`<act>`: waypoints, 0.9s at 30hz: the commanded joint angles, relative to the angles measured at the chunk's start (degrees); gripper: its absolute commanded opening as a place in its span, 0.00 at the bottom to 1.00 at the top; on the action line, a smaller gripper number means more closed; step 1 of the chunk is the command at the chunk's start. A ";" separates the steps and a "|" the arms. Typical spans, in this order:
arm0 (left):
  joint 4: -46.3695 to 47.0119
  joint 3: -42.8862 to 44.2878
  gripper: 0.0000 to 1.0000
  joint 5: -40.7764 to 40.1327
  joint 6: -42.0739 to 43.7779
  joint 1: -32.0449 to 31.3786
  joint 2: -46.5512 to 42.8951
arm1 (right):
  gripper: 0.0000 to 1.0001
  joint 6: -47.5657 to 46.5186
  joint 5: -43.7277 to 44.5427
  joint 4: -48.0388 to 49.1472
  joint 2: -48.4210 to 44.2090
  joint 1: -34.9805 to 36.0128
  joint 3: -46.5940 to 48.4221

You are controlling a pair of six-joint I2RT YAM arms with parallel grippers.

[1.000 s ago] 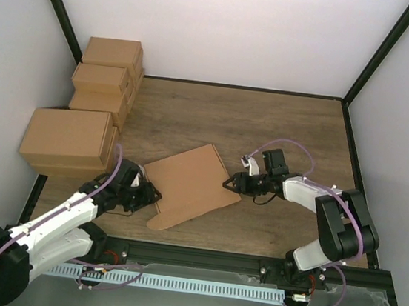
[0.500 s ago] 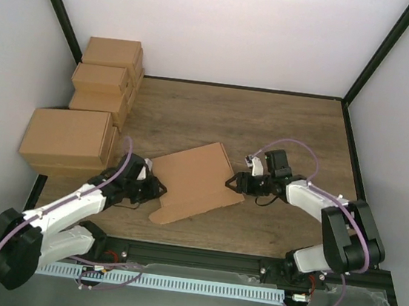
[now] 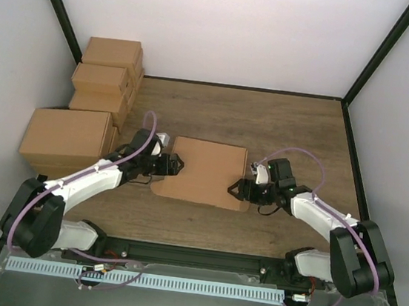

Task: Fold the paper box

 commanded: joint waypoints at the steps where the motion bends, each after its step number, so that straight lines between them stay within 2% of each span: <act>1: 0.88 -1.66 0.87 -5.13 3.91 -0.04 -4.75 | 0.79 1.16 3.92 -1.16 -3.86 0.38 1.17; 5: -0.77 -6.04 0.94 -6.14 3.33 -0.05 -11.95 | 0.88 1.02 10.18 -3.28 -6.97 0.35 2.72; 10: -4.00 -8.08 0.97 -7.79 1.75 0.01 -15.05 | 0.91 1.08 17.46 -4.64 -8.35 0.36 4.75; 14: 0.84 -10.63 0.97 -2.83 -0.76 2.43 -14.13 | 0.91 2.23 15.99 -2.74 -6.64 0.37 4.08; 16: 3.86 -11.70 0.88 -0.99 -1.08 3.85 -13.77 | 0.86 3.29 13.17 -0.24 -5.75 0.35 2.72; 18: 6.61 -12.73 0.63 0.49 -1.39 5.38 -13.72 | 0.75 5.10 10.46 4.48 -6.00 0.39 -0.15; 20: 6.70 -12.71 0.49 0.27 -2.04 7.06 -13.40 | 0.64 7.28 10.02 6.82 -6.49 0.35 -1.93; 22: 5.90 -12.46 0.42 -0.29 -2.07 8.29 -13.70 | 0.55 9.19 12.34 6.63 -7.20 0.34 -2.56; 27: 5.46 -12.75 0.32 -2.41 -2.19 9.35 -14.01 | 0.45 10.00 18.76 4.38 -10.34 0.34 -3.41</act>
